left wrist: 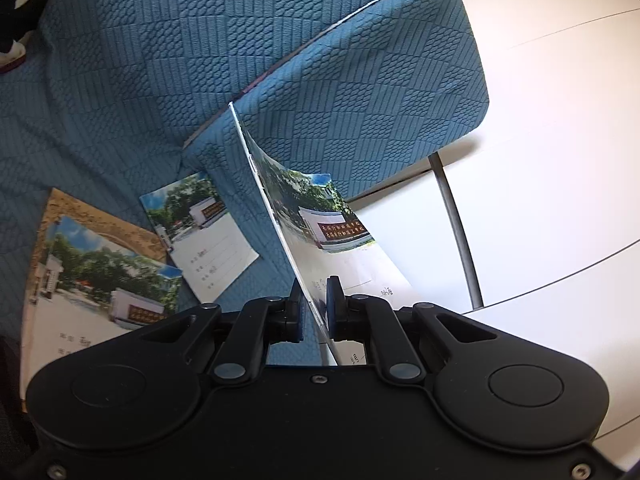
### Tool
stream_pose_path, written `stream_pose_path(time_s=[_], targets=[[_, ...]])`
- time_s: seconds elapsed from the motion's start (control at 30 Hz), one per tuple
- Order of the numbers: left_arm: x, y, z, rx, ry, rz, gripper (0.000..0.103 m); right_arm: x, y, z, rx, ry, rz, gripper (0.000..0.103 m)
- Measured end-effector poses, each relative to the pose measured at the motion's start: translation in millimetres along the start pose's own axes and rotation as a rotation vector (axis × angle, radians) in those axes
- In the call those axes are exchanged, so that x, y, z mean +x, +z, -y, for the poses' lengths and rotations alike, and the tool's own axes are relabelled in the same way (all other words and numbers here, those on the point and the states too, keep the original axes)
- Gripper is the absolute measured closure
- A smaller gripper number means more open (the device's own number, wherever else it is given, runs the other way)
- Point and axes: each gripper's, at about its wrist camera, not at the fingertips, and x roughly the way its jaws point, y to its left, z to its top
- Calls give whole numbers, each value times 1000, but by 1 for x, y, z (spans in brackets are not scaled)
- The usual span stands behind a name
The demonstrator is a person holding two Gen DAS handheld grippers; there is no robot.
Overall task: Organize objects
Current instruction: 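Lift the postcard and carry it toward the book stack with both grippers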
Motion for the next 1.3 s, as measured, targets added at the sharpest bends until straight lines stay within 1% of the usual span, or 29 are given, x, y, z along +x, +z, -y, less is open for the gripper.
stream_pose_path(time_s=[0.23, 0.4, 0.6, 0.8, 0.93, 1.13, 1.17, 1.27, 1.3], targets=[[-17, -13, -31, 19, 38, 8, 94, 12, -40, -6, -30, -38, -46, 97], [-18, -21, -54, 50, 69, 8, 94, 21, -66, -5, -56, -59, -81, 97], [-13, -27, -79, 62, 104, 3, 94, 38, -90, 5, -49, -90, -135, 97], [-1, -34, -102, 49, 140, 1, 94, 50, -108, 13, -60, -118, -161, 96], [9, -39, -118, 35, 170, -16, 94, 60, -118, 18, -88, -141, -180, 96], [24, -43, -145, -12, 207, -42, 94, 73, -131, 26, -118, -175, -221, 96], [25, -44, -148, -16, 219, -42, 94, 75, -133, 27, -123, -178, -226, 96], [28, -47, -150, 15, 297, -17, 96, 79, -139, 31, -114, -187, -253, 96], [28, -48, -151, 18, 301, -13, 96, 81, -141, 32, -116, -187, -264, 96]])
